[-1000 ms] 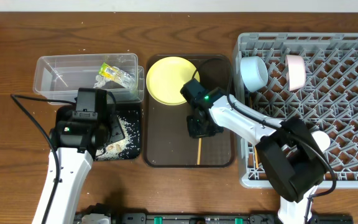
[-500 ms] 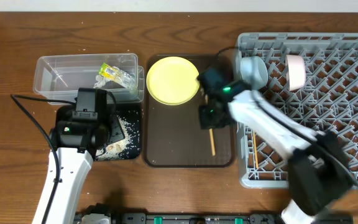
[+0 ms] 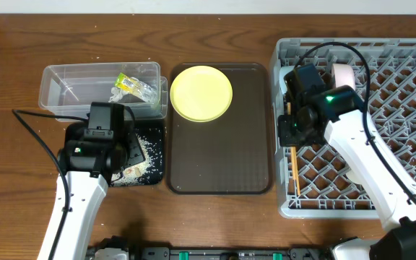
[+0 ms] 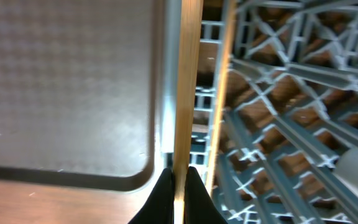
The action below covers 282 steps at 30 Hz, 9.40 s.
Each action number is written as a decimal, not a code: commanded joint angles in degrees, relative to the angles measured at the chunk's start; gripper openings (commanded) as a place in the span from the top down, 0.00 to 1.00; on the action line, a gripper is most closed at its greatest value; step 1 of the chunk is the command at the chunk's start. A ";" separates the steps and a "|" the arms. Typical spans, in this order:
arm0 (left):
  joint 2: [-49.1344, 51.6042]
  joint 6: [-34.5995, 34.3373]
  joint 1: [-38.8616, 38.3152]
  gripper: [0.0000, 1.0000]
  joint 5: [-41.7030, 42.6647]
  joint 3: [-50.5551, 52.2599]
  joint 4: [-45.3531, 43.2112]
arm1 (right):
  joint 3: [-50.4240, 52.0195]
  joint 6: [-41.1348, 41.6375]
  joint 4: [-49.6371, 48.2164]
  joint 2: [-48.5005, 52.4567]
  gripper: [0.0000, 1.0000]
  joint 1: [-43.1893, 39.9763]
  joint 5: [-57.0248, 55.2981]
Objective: Sort waste into correct bins and load items into the dishwasher rack
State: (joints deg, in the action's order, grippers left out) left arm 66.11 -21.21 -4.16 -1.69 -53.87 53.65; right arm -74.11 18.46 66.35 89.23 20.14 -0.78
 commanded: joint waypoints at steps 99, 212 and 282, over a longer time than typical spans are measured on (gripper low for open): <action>-0.20 -0.50 0.24 0.43 -0.28 -0.48 0.46 | 0.61 -29.38 -11.91 -18.05 0.99 -8.00 -38.84; -39.95 8.28 -1.05 0.11 3.82 4.90 2.01 | 19.61 -19.82 -2.91 -53.05 0.01 -28.28 -1.81; -39.95 8.31 -1.05 0.10 3.82 4.90 2.01 | 73.79 -20.68 -62.23 -88.89 0.01 -18.62 3.15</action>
State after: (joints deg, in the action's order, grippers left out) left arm 26.30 -12.25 -5.08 2.61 -49.12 55.64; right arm -0.38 -2.33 3.92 0.73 1.10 1.56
